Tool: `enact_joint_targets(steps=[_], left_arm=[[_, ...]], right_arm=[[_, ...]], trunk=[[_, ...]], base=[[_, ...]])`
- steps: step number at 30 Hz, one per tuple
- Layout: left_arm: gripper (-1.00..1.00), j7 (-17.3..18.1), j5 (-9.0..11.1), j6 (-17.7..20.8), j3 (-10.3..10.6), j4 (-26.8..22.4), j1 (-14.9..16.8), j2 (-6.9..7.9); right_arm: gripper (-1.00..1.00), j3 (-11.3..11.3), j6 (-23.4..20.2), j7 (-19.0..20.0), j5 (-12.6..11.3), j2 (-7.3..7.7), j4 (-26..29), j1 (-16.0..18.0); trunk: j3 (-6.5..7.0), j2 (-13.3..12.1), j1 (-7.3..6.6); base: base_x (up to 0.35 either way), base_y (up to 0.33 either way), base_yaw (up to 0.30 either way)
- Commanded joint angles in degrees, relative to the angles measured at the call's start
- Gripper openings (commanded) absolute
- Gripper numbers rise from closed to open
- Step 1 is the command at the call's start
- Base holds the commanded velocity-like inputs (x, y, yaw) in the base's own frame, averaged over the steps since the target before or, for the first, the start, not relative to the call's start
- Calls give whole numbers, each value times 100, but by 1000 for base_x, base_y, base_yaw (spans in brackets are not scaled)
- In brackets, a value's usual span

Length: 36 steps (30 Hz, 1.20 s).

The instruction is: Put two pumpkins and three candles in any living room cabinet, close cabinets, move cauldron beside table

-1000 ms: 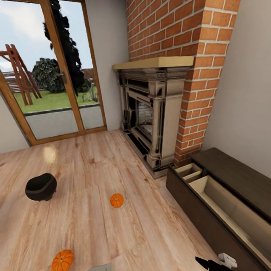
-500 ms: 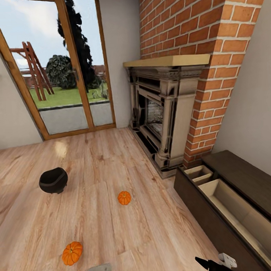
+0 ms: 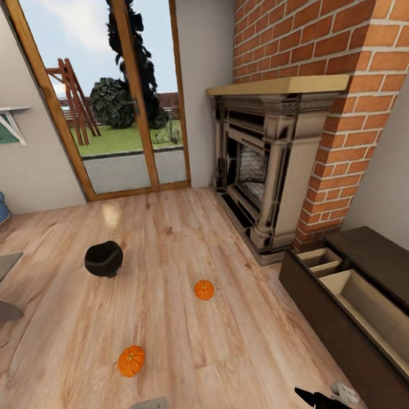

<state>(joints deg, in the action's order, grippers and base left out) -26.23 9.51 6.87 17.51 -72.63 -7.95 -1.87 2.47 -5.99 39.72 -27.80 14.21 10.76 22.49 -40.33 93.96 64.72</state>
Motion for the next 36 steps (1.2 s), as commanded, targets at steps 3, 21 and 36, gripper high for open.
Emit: enact_joint_targets(steps=[3, 21, 36], left_arm=[[100, -32, 33, 31, 8, 15, 10, 2], [100, -32, 33, -20, 16, 38, 13, 2], [100, 164, 1248, 2, -3, 91, 30, 98]], right_arm=[[100, 29, -27, 23, -32, 3, -1, 1], [100, -84, 115, 18, 224, 3, 0, 1], [100, -21, 139, -73, 190, 5, -33, 1]], trunk=[[-8, 2, -2], [-10, 2, -2], [-10, 2, -2]], base=[[-153, 244, 33], [59, 126, 3], [4, 3, 0]])
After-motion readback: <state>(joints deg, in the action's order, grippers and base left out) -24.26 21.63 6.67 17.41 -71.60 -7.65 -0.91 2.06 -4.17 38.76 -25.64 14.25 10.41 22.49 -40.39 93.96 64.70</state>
